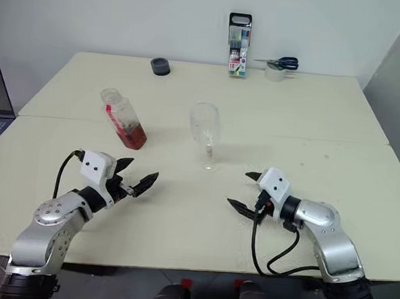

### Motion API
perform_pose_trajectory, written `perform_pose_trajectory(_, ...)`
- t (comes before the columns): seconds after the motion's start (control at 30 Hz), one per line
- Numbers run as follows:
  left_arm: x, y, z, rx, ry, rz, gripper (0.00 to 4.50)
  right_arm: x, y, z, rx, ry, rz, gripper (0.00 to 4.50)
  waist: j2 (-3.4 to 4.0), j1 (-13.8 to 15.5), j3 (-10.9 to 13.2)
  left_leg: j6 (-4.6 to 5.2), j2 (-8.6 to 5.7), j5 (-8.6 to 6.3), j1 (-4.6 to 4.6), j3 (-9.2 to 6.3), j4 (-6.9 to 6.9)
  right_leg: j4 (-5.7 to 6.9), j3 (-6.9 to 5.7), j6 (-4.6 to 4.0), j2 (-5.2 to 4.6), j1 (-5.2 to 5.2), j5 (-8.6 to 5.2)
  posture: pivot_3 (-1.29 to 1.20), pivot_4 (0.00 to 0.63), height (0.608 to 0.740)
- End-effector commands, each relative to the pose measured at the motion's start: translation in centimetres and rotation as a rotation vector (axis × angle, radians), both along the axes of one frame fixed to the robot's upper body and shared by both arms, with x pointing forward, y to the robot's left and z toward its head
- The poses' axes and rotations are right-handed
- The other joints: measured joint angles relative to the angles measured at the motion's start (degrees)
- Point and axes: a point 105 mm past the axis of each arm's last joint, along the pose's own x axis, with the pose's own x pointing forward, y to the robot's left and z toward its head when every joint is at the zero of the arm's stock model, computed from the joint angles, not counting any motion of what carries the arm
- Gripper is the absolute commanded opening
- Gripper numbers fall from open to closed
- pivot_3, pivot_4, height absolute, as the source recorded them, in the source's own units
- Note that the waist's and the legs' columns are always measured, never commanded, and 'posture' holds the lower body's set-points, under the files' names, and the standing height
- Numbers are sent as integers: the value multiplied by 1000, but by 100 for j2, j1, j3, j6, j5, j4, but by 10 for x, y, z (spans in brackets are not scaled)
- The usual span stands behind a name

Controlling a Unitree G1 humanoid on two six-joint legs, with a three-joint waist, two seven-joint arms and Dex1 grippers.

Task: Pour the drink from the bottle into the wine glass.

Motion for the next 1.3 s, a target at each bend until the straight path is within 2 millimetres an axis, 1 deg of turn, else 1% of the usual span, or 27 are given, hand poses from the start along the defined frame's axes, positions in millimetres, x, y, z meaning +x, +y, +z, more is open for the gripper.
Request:
perform_pose_trajectory(0.03, 7, 20, 10, 3, -56, 78, 4500, -14, 8, 27, 36, -27, 96, 4487, 0, 10, 0, 0, 0, 0, 0, 1, 0, 0, 0, 0, 0, 0, 0, 0, 150, 740)
perform_pose_trajectory(0.13, 12, 27, 12, 1, -66, 95, 4500, -18, 13, 37, 54, -10, 124, 4487, -1, 28, 0, 0, 0, 0, 0, -2, 0, -1, -4, 0, 0, 1, 0, 0, 150, 740)
perform_pose_trajectory(0.23, 16, 28, 15, 7, -76, 92, 4500, -21, 18, 43, 52, -3, 153, 4487, -2, 57, -1, 0, -1, 0, -1, -2, 0, -3, -5, 0, -1, 1, 0, 0, 150, 740)
perform_pose_trajectory(0.4, 23, 24, 26, 10, -102, 78, 4500, -28, 24, 49, 86, 8, 192, 4487, -2, 67, -1, 0, 0, 0, -7, -4, -1, -11, -8, 0, -1, 1, 0, 0, 150, 740)
perform_pose_trajectory(0.57, 30, 29, 38, 23, -135, 102, 4500, -34, 27, 50, 103, 25, 227, 4487, -2, 66, -1, 0, 0, 0, -9, -5, 0, -14, -9, 0, -1, 1, 1, 0, 150, 740)
perform_pose_trajectory(0.67, 35, 33, 47, 27, -160, 115, 4500, -28, 28, 51, 88, -8, 197, 4487, -2, 66, -1, 0, 0, 0, -9, -6, 0, -14, -11, 0, -1, 0, 1, 0, 150, 740)
perform_pose_trajectory(0.8, 40, 36, 53, 21, -171, 125, 4500, -22, 33, 56, 109, -36, 170, 4487, -2, 65, -1, -1, 0, 0, -9, -4, 0, -14, -10, 0, 0, 0, 1, 0, 150, 740)
perform_pose_trajectory(0.93, 43, 37, 54, 17, -167, 133, 4500, -18, 38, 59, 116, -54, 163, 4487, -2, 65, -1, -1, 0, 1, -9, -5, 0, -14, -10, 0, -1, 0, 1, 0, 150, 740)
perform_pose_trajectory(1.03, 47, 33, 52, 7, -150, 103, 4500, -17, 40, 62, 122, -65, 168, 4487, -2, 66, -1, -1, -1, 1, -11, -6, 0, -15, -11, 0, -1, -1, 1, 0, 150, 740)
perform_pose_trajectory(1.3, 65, 38, 62, -5, -163, 119, 4500, -16, 50, 68, 129, -78, 206, 4487, -3, 61, -1, -2, -1, 1, -11, -6, 1, -14, -13, 0, 0, -2, 1, 0, 150, 740)
